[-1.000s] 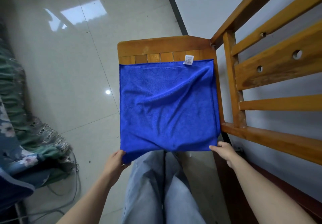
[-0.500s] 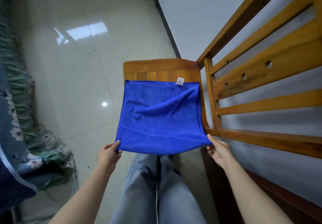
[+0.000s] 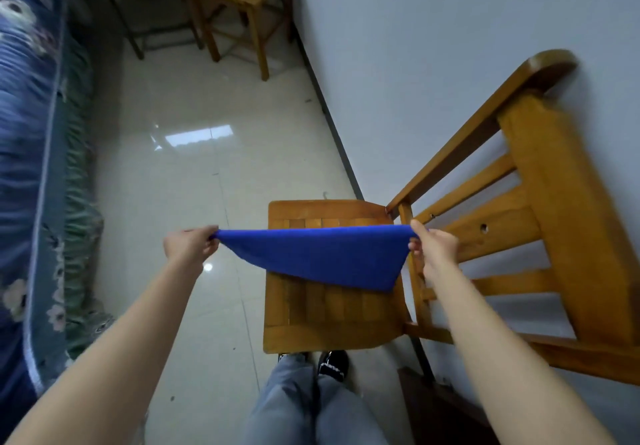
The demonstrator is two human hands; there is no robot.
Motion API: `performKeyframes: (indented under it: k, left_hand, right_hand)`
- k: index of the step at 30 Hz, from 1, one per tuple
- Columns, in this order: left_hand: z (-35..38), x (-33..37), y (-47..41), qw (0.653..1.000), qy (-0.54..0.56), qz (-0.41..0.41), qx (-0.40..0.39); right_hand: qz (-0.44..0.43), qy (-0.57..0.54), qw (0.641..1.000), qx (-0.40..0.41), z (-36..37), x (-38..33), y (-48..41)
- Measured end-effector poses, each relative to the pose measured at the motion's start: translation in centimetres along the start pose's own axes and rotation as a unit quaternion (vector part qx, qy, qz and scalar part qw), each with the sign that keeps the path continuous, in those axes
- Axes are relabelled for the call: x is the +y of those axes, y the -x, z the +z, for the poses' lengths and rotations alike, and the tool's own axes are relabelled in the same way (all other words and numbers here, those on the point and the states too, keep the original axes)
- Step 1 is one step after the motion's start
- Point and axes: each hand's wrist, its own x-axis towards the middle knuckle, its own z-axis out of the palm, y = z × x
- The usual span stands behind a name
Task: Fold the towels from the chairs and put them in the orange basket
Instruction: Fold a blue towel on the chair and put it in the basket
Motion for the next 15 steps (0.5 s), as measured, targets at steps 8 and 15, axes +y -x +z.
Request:
performKeyframes:
  k: [8, 15]
  left_hand:
    - [2.8, 13.1, 2.3, 0.986, 0.065, 0.141, -0.054]
    - [1.4, 9.8, 3.2, 0.988, 0.045, 0.128, -0.077]
  right_hand:
    - [-0.109, -0.067, 0.991, 0.027, 1.7, -12.8, 0.1]
    - [-0.121, -0.056, 0.987, 0.084, 1.2, -8.8, 0.9]
